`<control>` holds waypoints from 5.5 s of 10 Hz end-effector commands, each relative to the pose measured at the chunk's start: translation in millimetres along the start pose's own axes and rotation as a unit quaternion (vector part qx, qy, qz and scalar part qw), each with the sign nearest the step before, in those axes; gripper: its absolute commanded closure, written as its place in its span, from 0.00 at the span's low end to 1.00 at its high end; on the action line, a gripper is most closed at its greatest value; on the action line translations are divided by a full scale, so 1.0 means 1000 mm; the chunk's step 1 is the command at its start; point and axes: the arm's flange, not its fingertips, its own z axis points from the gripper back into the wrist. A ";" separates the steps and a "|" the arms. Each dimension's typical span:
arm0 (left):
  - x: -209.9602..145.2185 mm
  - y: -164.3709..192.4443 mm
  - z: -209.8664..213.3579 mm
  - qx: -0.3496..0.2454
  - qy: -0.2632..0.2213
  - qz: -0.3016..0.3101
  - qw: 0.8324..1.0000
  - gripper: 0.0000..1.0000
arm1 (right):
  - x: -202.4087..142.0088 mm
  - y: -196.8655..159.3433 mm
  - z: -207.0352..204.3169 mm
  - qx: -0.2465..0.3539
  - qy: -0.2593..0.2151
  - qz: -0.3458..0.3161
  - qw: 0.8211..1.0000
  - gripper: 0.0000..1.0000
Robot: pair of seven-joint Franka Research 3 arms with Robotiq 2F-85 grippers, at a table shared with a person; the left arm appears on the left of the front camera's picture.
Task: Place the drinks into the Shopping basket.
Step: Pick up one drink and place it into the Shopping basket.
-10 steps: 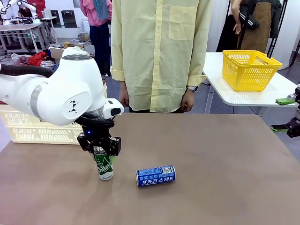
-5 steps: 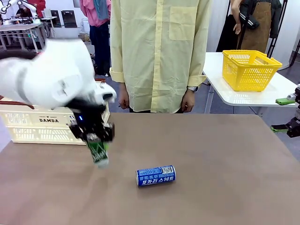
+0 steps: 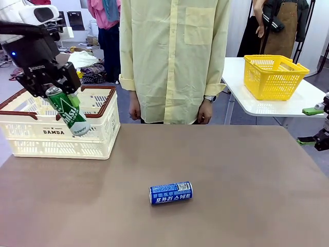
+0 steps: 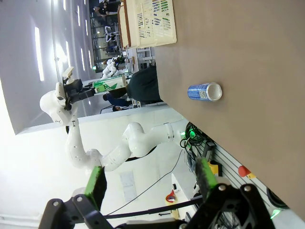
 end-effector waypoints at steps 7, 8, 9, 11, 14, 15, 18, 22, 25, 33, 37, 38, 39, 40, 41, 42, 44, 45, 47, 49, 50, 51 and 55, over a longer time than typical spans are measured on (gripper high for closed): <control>0.050 0.024 0.041 0.118 -0.010 -0.084 0.989 1.00 | 0.000 0.003 0.003 -0.005 0.007 0.000 1.000 0.00; 0.070 0.046 0.061 0.106 -0.013 -0.076 0.991 1.00 | 0.000 0.003 0.003 -0.005 0.007 0.000 1.000 0.00; 0.088 0.066 0.079 0.092 -0.029 -0.068 0.993 1.00 | 0.000 0.003 0.003 -0.005 0.007 0.000 1.000 0.00; 0.127 0.095 0.082 0.064 -0.056 -0.033 0.996 1.00 | 0.000 0.003 0.003 -0.005 0.007 0.000 1.000 0.00; 0.175 0.110 0.022 0.067 -0.066 -0.025 0.995 1.00 | 0.000 0.003 0.003 -0.005 0.007 0.000 1.000 0.00; 0.187 0.112 0.003 0.050 -0.027 -0.027 0.998 1.00 | 0.000 0.003 0.003 -0.005 0.007 0.000 1.000 0.00; 0.178 0.109 -0.051 0.031 0.032 0.005 0.999 1.00 | 0.000 0.003 0.003 -0.005 0.007 0.000 1.000 0.00; 0.176 0.111 -0.081 0.045 0.048 0.011 0.998 1.00 | 0.000 0.003 0.003 -0.005 0.007 0.000 1.000 0.00; 0.176 0.111 -0.081 0.045 0.048 0.011 0.998 1.00 | 0.000 0.003 0.003 -0.005 0.007 0.000 1.000 0.00; 0.213 0.112 -0.173 0.119 0.088 0.022 0.989 1.00 | 0.000 0.003 0.003 -0.005 0.007 0.000 1.000 0.00; 0.217 0.114 -0.208 0.115 0.116 0.009 0.987 1.00 | 0.000 0.003 0.003 -0.005 0.007 0.000 1.000 0.00; 0.216 0.115 -0.214 0.116 0.116 0.010 0.986 1.00 | 0.000 0.003 0.003 -0.005 0.007 0.000 1.000 0.00; 0.216 0.119 -0.220 0.118 0.116 0.013 0.986 1.00 | 0.000 0.003 0.003 -0.005 0.007 0.000 1.000 0.00; 0.216 0.122 -0.224 0.120 0.118 0.021 0.985 1.00 | 0.000 0.003 0.003 -0.005 0.007 0.000 1.000 0.00; 0.216 0.124 -0.226 0.121 0.117 0.024 0.986 1.00 | 0.000 0.003 0.003 -0.005 0.007 0.000 1.000 0.00; 0.216 0.125 -0.227 0.120 0.116 0.027 0.986 1.00 | 0.000 0.003 0.003 -0.005 0.007 0.000 1.000 0.00; 0.216 0.127 -0.226 0.114 0.117 0.028 0.986 0.61 | 0.000 0.003 0.003 -0.005 0.007 0.000 1.000 0.00; 0.216 0.127 -0.226 0.113 0.118 0.028 0.986 0.03 | 0.000 0.003 0.003 -0.005 0.007 0.000 1.000 0.00; 0.214 0.131 -0.221 0.112 0.112 0.033 0.987 0.00 | 0.000 0.003 0.003 -0.005 0.007 0.000 1.000 0.00; 0.213 0.135 -0.217 0.109 0.107 0.038 0.988 0.00 | 0.000 0.003 0.003 -0.005 0.007 0.000 1.000 0.00; 0.212 0.137 -0.214 0.107 0.104 0.040 0.988 0.00 | 0.000 0.003 0.003 -0.005 0.007 0.000 1.000 0.00; 0.212 0.139 -0.210 0.103 0.098 0.041 0.989 0.00 | 0.000 0.003 0.003 -0.005 0.007 0.000 1.000 0.00; 0.204 0.153 -0.135 0.092 0.036 0.046 0.994 0.00 | 0.000 0.003 0.003 -0.005 0.007 0.000 1.000 0.00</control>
